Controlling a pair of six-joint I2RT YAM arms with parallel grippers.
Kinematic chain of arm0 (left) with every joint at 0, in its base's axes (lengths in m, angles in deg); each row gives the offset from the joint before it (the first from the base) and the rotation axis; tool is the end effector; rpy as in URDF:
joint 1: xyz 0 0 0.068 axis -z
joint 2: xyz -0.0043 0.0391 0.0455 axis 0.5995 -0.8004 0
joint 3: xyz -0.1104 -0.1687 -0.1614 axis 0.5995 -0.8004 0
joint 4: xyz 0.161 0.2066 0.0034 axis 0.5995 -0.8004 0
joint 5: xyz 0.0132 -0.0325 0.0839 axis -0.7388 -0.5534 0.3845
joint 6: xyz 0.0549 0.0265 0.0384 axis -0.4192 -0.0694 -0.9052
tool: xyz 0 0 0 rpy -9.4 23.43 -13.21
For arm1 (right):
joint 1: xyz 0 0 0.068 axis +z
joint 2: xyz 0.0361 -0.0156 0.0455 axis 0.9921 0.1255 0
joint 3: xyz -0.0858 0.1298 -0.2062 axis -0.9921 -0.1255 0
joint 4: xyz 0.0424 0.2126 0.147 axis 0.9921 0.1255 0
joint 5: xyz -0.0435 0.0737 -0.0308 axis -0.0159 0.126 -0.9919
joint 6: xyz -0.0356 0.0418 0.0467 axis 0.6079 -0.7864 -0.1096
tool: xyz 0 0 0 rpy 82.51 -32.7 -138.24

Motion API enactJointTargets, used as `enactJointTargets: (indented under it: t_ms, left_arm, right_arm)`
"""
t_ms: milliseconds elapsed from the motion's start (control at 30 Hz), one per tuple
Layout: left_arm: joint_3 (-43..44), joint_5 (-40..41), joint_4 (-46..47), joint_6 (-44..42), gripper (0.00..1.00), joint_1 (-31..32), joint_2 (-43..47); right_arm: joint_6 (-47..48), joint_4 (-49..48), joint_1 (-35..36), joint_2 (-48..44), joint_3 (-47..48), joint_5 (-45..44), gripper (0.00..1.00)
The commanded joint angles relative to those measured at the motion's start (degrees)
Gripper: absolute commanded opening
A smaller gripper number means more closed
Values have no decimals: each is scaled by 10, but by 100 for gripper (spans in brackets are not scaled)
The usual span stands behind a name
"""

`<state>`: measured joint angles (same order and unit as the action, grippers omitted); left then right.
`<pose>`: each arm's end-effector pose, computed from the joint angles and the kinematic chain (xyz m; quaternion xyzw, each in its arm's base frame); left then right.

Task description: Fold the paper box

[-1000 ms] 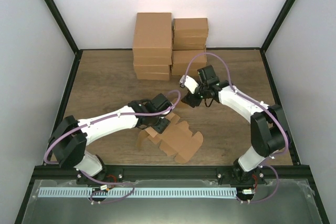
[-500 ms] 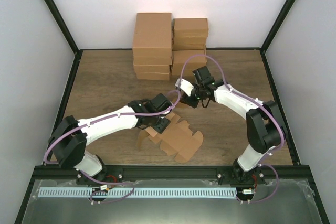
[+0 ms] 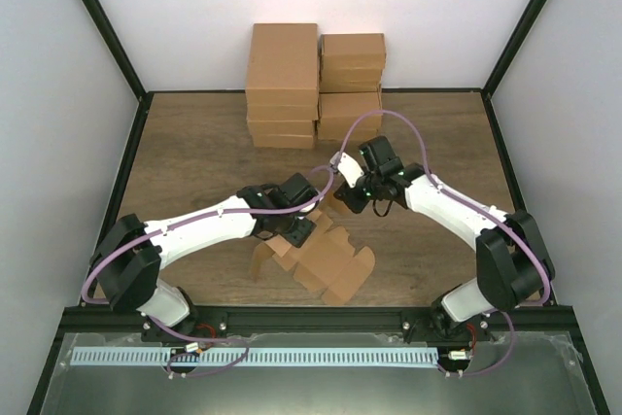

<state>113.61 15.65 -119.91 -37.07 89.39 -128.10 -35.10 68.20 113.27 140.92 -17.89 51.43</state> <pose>0.1905 -0.2415 0.1794 0.3582 0.9114 -0.0694 0.1902 0.2639 0.1802 0.1935 -0.4375 0.8291 0.2057 0.2810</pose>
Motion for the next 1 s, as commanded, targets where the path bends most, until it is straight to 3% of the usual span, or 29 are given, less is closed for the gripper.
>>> enactJointTargets:
  t_ms: [0,267,533,667,767,967]
  left_arm:
    - [13,-13,16,15,61,2,-5]
    - [5,-25,33,39,61,2,-2]
    - [-5,-29,21,31,62,2,8]
    - [-5,-55,23,31,74,2,25]
    - [-2,-76,29,42,98,0,50]
    - [-6,-159,27,53,100,-74,105]
  right_arm:
    - [-92,10,28,-10,3,18,4]
    - [-178,11,39,-11,-18,-7,2]
    - [-170,-36,47,-43,-49,-43,3]
    - [-144,-54,47,-43,-53,-58,4]
    - [-123,-71,47,-44,-61,-59,4]
    - [-87,-84,47,-48,-68,-63,4]
